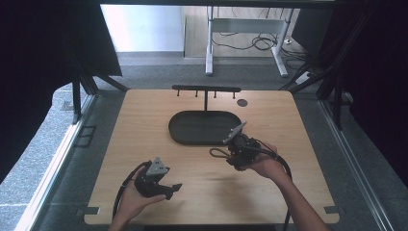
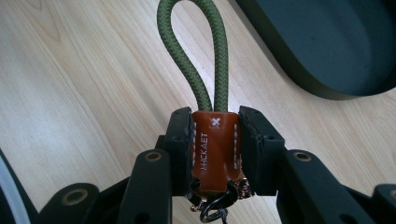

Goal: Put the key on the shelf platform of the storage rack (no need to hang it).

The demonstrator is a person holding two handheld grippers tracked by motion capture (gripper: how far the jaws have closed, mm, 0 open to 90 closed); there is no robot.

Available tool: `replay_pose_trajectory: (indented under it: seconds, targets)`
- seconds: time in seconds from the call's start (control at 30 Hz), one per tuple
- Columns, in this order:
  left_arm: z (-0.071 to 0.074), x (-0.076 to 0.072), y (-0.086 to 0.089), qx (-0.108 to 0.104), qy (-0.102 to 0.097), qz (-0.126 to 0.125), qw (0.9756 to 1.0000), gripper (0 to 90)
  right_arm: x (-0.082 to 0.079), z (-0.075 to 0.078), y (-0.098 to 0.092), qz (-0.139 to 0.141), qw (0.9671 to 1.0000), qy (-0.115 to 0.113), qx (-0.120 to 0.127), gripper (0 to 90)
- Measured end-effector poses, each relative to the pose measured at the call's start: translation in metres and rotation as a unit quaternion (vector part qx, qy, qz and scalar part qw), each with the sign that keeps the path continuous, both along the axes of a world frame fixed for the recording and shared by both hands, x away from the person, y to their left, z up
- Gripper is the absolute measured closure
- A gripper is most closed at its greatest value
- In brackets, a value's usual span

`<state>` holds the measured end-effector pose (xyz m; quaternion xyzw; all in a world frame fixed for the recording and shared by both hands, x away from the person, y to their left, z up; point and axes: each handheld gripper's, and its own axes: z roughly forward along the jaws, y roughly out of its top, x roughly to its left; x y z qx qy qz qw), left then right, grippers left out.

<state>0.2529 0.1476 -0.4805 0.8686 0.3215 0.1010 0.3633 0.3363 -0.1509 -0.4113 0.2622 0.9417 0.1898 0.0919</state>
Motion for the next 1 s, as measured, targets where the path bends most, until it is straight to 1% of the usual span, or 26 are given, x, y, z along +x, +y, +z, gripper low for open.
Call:
replay_pose_trajectory:
  seconds: [0.17,0.23,0.7,0.77,1.0]
  targets:
    - [0.0,0.0,0.0,0.0,0.0,0.0,1.0,27.0,0.003,0.003,0.001,0.0,1.0,-0.004,0.0,67.1]
    - [0.0,0.0,0.0,0.0,0.0,0.0,1.0,27.0,0.004,0.003,0.002,-0.003,1.0,-0.004,-0.007,67.1]
    - [-0.001,0.001,0.0,0.002,0.003,-0.001,1.0,27.0,0.017,0.006,0.004,-0.008,0.9999,-0.004,-0.008,67.1]
    - [-0.001,0.0,0.0,0.002,0.003,-0.001,1.0,27.0,0.019,0.005,0.005,-0.017,0.9998,-0.007,-0.012,67.1]
    - [-0.002,0.0,-0.003,0.007,0.006,-0.005,0.9999,26.9,0.025,0.006,0.005,-0.02,0.9997,-0.004,-0.012,67.1]
